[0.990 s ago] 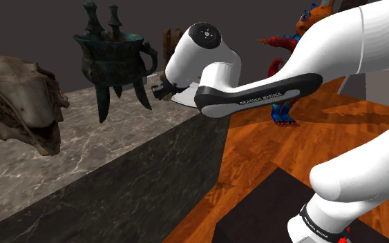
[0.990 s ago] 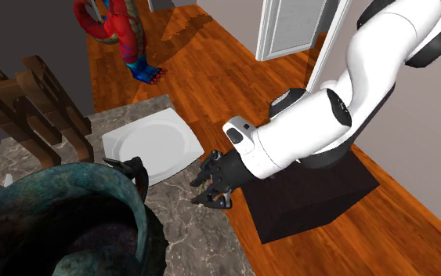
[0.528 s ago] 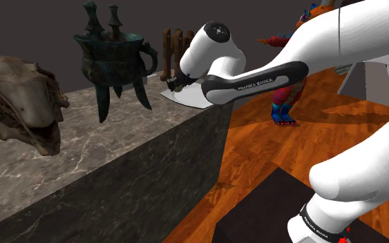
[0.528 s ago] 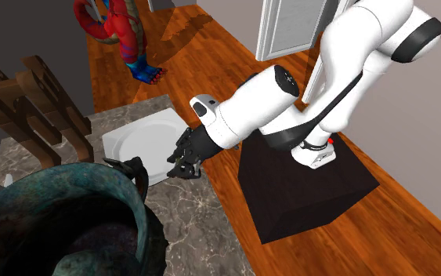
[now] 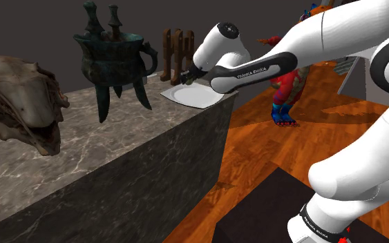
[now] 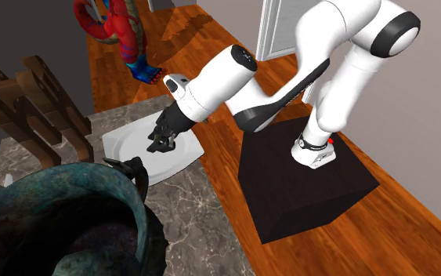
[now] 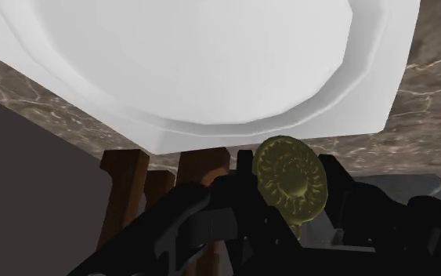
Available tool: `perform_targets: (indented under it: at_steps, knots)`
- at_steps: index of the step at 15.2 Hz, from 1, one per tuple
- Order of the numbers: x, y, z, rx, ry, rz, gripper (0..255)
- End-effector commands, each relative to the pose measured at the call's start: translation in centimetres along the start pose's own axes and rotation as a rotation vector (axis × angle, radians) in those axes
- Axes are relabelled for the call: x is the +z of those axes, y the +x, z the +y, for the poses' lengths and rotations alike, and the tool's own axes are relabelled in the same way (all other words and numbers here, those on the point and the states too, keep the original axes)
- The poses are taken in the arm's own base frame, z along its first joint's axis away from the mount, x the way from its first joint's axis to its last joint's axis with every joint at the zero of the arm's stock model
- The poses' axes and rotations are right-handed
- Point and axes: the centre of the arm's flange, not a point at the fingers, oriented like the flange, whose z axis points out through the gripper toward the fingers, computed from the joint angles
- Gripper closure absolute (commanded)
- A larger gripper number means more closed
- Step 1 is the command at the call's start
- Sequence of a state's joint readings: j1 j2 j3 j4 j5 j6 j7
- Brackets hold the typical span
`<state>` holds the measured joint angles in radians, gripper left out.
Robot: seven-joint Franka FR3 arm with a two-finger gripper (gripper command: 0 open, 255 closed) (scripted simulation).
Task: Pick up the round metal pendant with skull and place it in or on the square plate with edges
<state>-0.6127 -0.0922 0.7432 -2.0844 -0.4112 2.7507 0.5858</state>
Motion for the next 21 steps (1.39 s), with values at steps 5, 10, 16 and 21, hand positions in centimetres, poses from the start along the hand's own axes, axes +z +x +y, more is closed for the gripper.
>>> perform_targets:
  at_steps: [5,10,16,21]
  knots:
    - [3.4,2.8,6.4,-0.002,0.000,0.000,255]
    - [5.2,0.9,6.3,-0.002,0.000,0.000,255]
    - [7.5,-1.3,6.3,-0.002,0.000,0.000,255]
    - [7.9,-1.8,6.2,-0.002,0.000,0.000,255]
